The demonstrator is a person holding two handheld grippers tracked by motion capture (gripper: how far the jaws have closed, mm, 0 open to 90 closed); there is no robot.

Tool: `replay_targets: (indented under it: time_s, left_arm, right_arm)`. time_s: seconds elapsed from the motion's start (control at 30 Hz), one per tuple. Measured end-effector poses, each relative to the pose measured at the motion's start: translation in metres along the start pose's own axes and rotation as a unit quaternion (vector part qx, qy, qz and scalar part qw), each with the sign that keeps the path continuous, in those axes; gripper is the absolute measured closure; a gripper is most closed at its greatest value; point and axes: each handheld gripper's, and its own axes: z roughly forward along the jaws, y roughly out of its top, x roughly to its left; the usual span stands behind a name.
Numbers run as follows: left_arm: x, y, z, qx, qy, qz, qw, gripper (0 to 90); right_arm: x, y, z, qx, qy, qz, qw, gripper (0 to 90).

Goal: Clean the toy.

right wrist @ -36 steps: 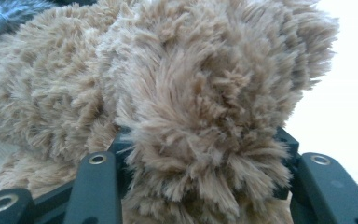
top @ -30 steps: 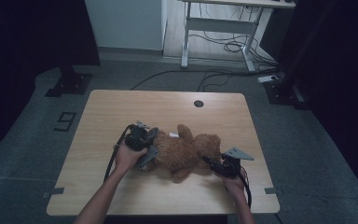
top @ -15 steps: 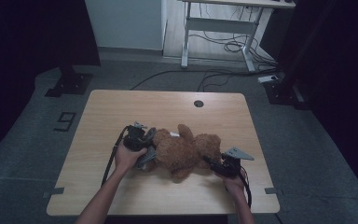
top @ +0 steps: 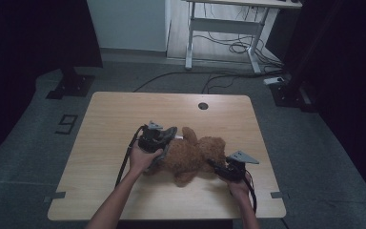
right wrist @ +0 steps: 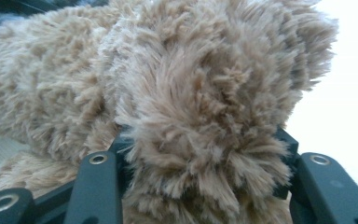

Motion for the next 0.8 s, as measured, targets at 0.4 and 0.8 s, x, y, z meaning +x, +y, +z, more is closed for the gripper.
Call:
replay_targets:
  time_s: [0.4,0.8]
  left_arm:
    - [0.032,-0.027,0.010,0.065,0.071,-0.011,0.9953,78.3]
    - [0.013,-0.025,-0.051,-0.039,-0.018,-0.004,0.9991,78.1]
  right_arm:
    - [-0.001,0.000,0.000,0.000,0.001,0.002,1.0000,46.4]
    - [-0.001,0.000,0.000,0.000,0.000,0.002,1.0000,46.3]
